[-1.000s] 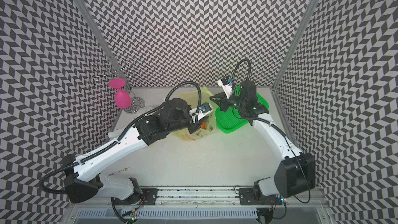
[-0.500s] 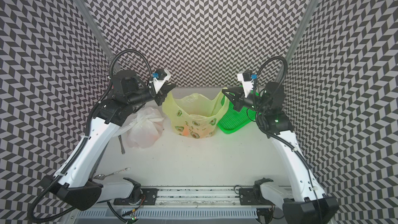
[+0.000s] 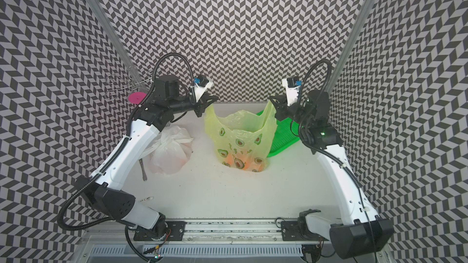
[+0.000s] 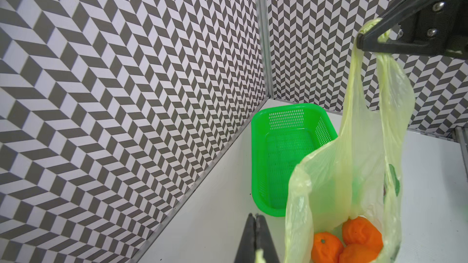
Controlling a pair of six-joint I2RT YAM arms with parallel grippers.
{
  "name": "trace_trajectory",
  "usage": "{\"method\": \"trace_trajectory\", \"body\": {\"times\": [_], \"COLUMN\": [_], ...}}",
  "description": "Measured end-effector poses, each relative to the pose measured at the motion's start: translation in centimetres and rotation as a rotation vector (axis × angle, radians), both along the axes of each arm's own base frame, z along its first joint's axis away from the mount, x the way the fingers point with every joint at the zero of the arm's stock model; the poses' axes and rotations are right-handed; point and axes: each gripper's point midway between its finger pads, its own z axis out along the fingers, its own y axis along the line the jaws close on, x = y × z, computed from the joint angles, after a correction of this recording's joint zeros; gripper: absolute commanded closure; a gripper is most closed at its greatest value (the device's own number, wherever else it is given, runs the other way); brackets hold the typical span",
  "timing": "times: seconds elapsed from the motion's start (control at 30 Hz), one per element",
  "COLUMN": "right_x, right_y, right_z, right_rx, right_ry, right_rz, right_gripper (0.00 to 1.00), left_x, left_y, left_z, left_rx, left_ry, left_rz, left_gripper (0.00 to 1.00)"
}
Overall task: Place the oranges into plastic bags & tie knots
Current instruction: Adjust the plastic bag at the center of the board.
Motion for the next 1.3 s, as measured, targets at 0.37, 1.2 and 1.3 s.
{"method": "trace_trajectory", "body": {"times": [0.37, 1.2, 1.3], "right_x": [1.5, -8.3, -8.4], "right_y": [2.0, 3.8, 5.6], "right_z": [-2.2, -6.4, -9.2], "right_rx": [-0.07, -0.284, -0.26], "right_ry": [0.027, -0.09, -0.075], "right_rz": [0.13, 0.454, 0.534], "right_gripper": [0.96, 0.01, 0.01], "left_x": [-1.5, -5.3, -5.4], "left_y": [1.9, 3.1, 3.1], "left_z": [-0.5, -3.3, -3.2], "left_rx": [0.01, 0.029, 0.024], "left_ry": [-0.009, 0.03, 0.032], "left_rz": [0.025, 0.014, 0.014], "left_gripper": [1.0, 1.0, 1.0]}}
